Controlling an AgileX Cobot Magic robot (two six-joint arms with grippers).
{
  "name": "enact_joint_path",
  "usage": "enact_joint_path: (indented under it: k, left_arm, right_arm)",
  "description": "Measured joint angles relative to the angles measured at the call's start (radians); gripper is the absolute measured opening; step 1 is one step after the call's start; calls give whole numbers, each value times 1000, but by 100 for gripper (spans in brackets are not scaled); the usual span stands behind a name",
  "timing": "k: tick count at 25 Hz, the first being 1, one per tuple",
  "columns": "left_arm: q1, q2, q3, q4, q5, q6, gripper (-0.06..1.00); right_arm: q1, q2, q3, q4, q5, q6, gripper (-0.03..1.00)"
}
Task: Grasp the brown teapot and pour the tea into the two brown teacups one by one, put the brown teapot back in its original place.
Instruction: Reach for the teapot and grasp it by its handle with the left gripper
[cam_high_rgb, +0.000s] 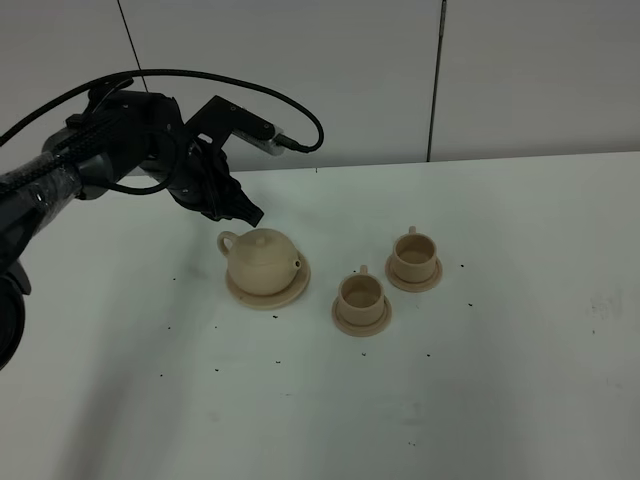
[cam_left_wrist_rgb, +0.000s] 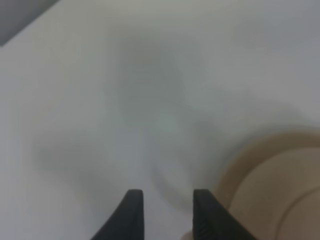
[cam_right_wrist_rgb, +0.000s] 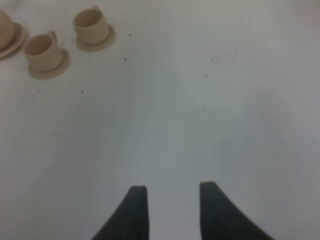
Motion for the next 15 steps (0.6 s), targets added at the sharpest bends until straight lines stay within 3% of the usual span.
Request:
enact_joint_path:
  k: [15]
  left_arm:
    - [0, 24, 1, 0, 14, -2, 31]
  right_arm:
    - [0, 0, 0, 0, 0, 0, 24]
